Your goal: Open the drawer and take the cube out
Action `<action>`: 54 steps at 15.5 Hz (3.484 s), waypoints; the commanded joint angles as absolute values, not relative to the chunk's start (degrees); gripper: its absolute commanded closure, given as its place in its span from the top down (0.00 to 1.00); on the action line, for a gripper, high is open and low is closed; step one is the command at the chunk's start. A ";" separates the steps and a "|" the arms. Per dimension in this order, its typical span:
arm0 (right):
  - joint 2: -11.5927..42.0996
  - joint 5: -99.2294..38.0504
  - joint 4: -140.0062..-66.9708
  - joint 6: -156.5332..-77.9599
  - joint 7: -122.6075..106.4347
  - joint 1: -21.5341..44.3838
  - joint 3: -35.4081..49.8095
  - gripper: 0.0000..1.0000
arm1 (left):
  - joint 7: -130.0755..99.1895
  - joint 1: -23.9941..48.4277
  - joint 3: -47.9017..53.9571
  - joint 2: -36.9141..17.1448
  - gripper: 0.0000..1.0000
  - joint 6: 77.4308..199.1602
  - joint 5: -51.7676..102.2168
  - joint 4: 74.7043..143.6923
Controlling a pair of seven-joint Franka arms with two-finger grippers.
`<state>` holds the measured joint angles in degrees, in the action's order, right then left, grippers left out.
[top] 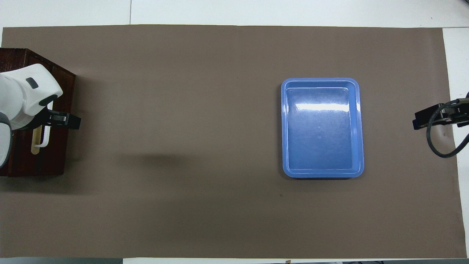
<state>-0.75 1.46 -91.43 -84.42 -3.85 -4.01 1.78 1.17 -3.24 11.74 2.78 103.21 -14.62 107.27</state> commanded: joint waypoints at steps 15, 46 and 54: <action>-1.58 1.49 -92.29 -84.64 -5.10 -4.66 2.29 1.00 | -5.89 -5.27 10.90 -6.50 1.00 121.20 -30.67 113.47; -1.58 1.41 -92.20 -84.55 -5.27 -4.75 2.29 1.00 | -13.18 0.08 11.07 -8.53 1.00 122.88 -32.17 115.84; -1.58 1.41 -92.20 -84.55 -5.36 -4.75 2.29 1.00 | -13.45 6.06 11.07 -8.35 1.00 120.15 -30.41 115.31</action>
